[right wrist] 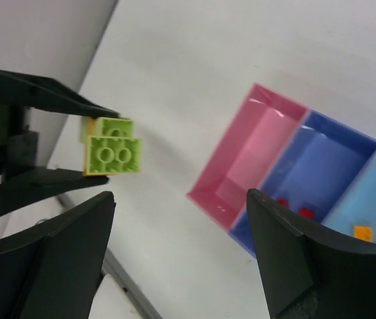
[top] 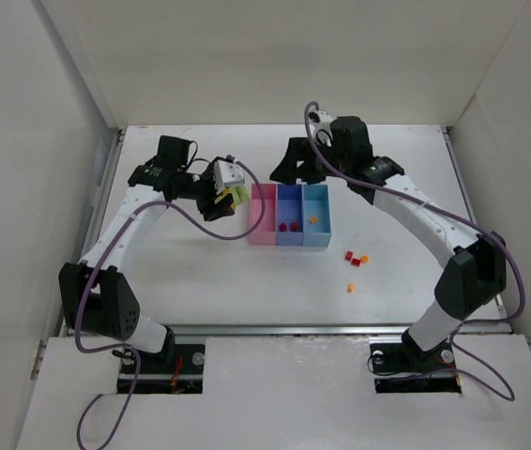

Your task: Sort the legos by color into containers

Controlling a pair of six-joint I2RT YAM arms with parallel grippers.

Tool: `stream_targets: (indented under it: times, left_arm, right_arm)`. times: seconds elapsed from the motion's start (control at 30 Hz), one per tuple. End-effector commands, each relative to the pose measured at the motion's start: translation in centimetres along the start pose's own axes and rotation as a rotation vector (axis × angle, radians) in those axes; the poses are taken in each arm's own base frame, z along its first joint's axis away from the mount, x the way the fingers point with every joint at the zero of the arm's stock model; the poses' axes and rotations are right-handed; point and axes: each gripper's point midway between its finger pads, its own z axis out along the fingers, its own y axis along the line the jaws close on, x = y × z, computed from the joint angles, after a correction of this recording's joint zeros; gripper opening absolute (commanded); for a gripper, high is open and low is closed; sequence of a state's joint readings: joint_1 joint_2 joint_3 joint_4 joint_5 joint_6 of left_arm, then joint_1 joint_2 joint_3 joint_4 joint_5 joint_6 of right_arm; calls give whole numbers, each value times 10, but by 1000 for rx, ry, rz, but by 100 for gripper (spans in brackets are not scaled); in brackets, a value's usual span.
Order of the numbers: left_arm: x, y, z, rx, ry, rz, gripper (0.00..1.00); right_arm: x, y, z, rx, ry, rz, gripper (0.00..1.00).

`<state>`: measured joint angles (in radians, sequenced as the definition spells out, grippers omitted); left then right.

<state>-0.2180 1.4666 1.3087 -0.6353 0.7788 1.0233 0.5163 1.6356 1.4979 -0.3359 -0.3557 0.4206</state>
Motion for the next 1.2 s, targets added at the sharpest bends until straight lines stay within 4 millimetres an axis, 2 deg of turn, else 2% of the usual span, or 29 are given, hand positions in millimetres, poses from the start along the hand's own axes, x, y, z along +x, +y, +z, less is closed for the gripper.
stream_targets:
  times: [0.0, 0.07, 0.13, 0.17, 0.2, 0.23, 0.27, 0.3, 0.47, 0.7, 0.77, 1.03, 1.17]
  left_arm:
    - [-47, -9, -15, 58, -157, 104, 0]
    - [-55, -11, -17, 73, -190, 100, 0]
    - [-58, -14, -17, 85, -201, 67, 0]
    - [-62, -20, -13, 105, -204, 60, 0]
    - [-63, -15, -11, 80, -193, 62, 0]
    - [-56, -11, -10, 54, -162, 39, 0]
    - [-57, -13, -8, 57, -154, 34, 0]
    - [-53, -15, -6, 63, -149, 27, 0]
    - [-60, -11, -11, 32, -160, 36, 0]
    - [-59, -10, -10, 17, -162, 22, 0]
    - [-60, -8, -10, 11, -167, 29, 0]
    - [-58, -8, -8, 12, -167, 19, 0]
    - [-61, -6, -11, -5, -170, 23, 0]
  right_arm:
    - [-22, 53, -9, -284, -43, -69, 85]
    - [-16, 71, -11, -374, -1, -84, 87]
    - [-7, 73, -1, -423, 56, -50, 94]
    - [-11, 76, 0, -434, 58, -43, 96]
    - [-8, 74, 6, -440, 75, -28, 100]
    - [-8, 74, 8, -447, 81, -28, 100]
    - [-9, 82, 6, -466, 84, -28, 100]
    - [-5, 80, 10, -470, 100, -21, 100]
    - [4, 92, 16, -537, 151, -27, 100]
    - [9, 91, 25, -570, 188, -12, 100]
    - [6, 93, 24, -574, 181, -17, 96]
    - [8, 91, 32, -575, 200, 7, 64]
    - [8, 91, 33, -584, 203, 6, 62]
